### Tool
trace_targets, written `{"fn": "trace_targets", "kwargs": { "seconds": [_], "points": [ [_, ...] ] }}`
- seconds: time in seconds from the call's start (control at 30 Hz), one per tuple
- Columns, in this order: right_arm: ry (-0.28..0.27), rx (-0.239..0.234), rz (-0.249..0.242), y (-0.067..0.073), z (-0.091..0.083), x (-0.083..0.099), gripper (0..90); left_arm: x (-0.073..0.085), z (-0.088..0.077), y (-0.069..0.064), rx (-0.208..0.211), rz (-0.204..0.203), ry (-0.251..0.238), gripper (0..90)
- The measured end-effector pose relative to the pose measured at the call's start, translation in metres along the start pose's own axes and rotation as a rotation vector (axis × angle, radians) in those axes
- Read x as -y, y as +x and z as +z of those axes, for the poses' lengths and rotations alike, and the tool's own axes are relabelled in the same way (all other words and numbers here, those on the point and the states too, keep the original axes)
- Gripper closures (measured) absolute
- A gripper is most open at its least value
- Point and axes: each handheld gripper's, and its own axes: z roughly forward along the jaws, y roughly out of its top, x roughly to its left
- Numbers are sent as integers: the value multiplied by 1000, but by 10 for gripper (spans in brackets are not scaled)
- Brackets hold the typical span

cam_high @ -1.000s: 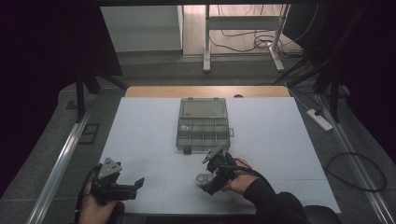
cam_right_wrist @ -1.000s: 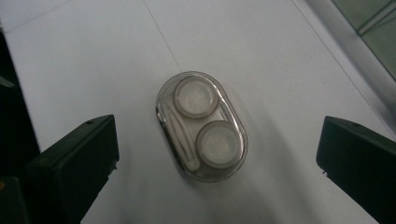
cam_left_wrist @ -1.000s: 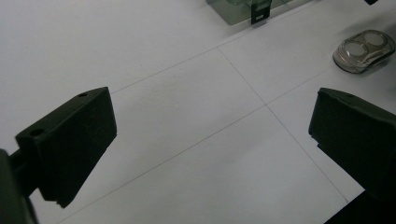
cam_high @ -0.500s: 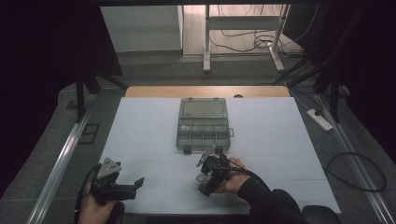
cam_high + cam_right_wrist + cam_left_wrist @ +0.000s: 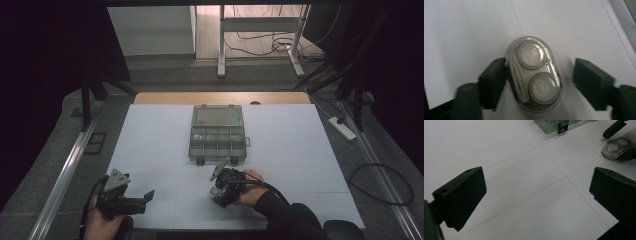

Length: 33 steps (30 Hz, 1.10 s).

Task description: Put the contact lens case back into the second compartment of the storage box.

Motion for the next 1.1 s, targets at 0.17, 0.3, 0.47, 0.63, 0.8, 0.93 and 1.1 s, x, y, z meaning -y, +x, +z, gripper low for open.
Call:
{"fn": "trace_targets", "kwargs": {
  "seconds": [0.17, 0.3, 0.47, 0.63, 0.8, 0.93, 1.1],
  "points": [
    [-5, -9, -11, 0, -2, -1, 453, 0, 0, 0, 0, 1, 0, 9],
    [10, -12, -6, -1, -2, -2, 464, 0, 0, 0, 0, 2, 0, 9],
    [12, -16, 28, -2, -4, -2, 474, 0, 0, 0, -1, 2, 0, 10],
    [-45, -15, 102, -7, -12, -4, 479, 0, 0, 0, -2, 2, 1, 10],
    [-90, -6, 169, -12, -17, -5, 481, 0, 0, 0, -2, 2, 2, 11],
    [-121, 8, 216, -15, -20, -8, 483, 0, 0, 0, -2, 1, 3, 11],
    [-152, 19, 243, -18, -23, -12, 484, 0, 0, 0, -2, 1, 3, 11]
  ]
}}
